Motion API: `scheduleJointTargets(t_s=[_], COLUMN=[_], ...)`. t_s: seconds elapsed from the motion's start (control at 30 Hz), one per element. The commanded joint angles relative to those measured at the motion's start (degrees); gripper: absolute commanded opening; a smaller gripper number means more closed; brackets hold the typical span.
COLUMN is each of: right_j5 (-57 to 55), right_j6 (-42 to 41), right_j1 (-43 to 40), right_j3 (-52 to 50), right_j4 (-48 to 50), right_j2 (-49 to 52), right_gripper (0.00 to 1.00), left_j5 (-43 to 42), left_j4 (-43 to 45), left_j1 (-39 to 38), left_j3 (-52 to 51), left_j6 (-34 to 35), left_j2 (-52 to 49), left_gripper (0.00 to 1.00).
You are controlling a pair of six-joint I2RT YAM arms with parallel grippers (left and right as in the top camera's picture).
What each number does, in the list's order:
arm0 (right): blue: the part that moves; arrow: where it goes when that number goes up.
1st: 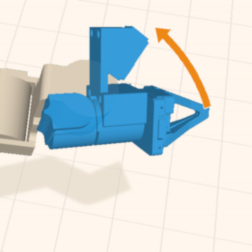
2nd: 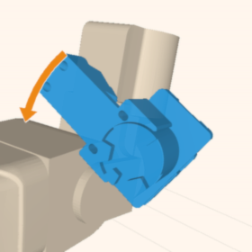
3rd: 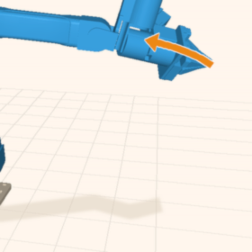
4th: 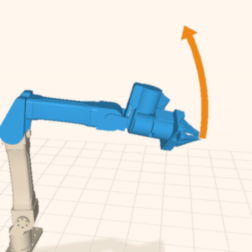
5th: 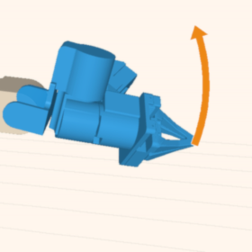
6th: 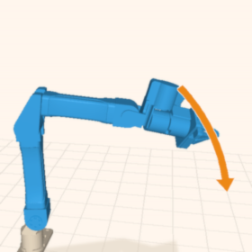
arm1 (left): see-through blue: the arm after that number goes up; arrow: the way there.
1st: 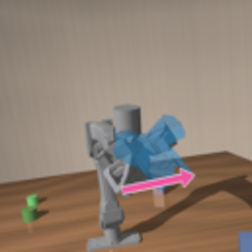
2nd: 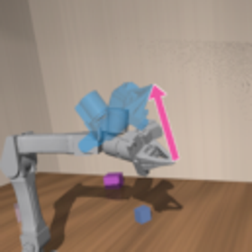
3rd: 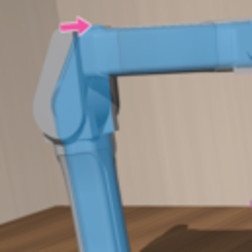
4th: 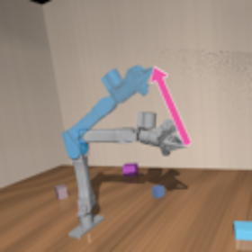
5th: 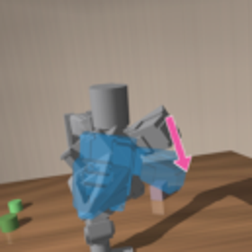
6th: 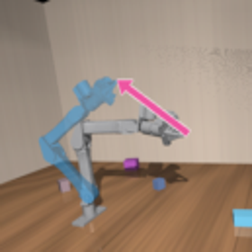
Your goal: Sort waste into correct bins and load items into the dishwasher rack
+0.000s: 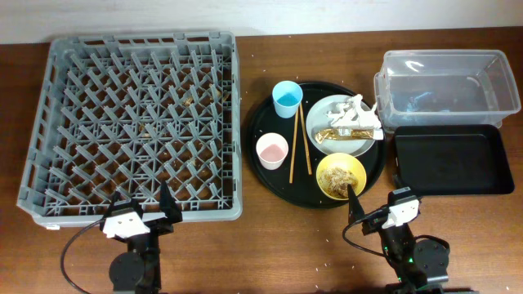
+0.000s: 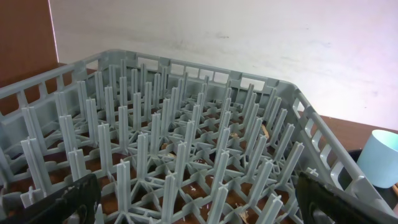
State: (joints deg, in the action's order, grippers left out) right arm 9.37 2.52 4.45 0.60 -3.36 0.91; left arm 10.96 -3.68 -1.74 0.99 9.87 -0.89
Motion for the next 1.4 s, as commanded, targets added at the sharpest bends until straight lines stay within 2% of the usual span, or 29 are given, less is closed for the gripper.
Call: scheduleJointTargets(t_s=[0.0, 1.13, 1.27, 1.37], right_j5=[0.5, 0.5, 0.6, 0.6], right_j6=[-0.4, -0.4, -0.4, -0.3], right_j1=[0.4, 0.4, 0.4, 0.4], right_j3=[-0.3, -0.3, 0.0, 4.4], right_j4=[-0.3, -0.2, 1.2, 2.9], right_j2=[-0.3, -0.3, -0.3, -0.3], right_gripper=[0.98, 0.98, 0.99, 0.98], left_j5=[-0.7, -0.7, -4.9, -9.8], left_j4=[0.0, 0.0, 1.0, 1.5], left_j1=[0.4, 0.4, 0.4, 0.4], left_j3=[-0.5, -0.5, -0.4, 2.1], left_j6=[-1.2, -1.2, -1.2, -1.2], left_j2=[0.5, 0.5, 0.5, 0.5], left_gripper=[0.99, 0.99, 0.99, 0.99])
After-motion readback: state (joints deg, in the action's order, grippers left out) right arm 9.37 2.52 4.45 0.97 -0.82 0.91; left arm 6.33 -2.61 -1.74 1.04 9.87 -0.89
